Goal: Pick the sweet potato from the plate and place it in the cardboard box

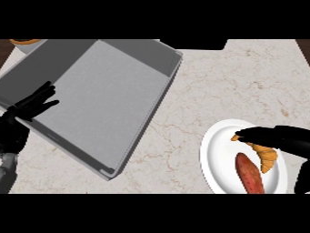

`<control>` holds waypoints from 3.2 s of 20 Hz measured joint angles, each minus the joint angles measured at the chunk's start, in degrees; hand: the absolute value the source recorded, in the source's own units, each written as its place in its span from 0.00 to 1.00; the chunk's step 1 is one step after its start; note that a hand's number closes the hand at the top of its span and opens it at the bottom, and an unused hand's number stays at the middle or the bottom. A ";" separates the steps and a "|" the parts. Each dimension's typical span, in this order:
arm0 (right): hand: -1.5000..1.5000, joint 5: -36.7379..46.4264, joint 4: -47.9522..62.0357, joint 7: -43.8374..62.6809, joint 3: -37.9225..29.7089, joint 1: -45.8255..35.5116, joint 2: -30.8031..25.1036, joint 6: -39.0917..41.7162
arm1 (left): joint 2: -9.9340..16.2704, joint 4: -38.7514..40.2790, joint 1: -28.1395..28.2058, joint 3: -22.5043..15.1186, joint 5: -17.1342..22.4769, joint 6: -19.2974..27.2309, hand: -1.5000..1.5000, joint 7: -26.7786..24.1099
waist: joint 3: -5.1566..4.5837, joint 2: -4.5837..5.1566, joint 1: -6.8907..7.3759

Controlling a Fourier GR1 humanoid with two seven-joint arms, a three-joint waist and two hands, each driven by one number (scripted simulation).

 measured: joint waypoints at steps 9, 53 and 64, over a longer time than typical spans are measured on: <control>0.00 5.81 4.26 1.02 4.58 -4.01 4.21 -0.50 | 1.32 -1.21 1.47 -0.15 -0.74 0.81 0.50 1.15 | 0.06 -0.39 -0.61; 1.00 14.36 -0.80 8.12 4.80 0.39 13.79 -12.18 | 2.42 -2.57 5.35 1.43 -3.97 2.61 0.50 5.48 | 0.14 -0.75 -2.28; 1.00 20.68 4.86 34.34 -5.30 -12.69 28.27 -24.48 | 2.74 -2.26 4.23 0.86 -4.79 1.89 0.50 6.67 | 0.08 -0.30 -1.33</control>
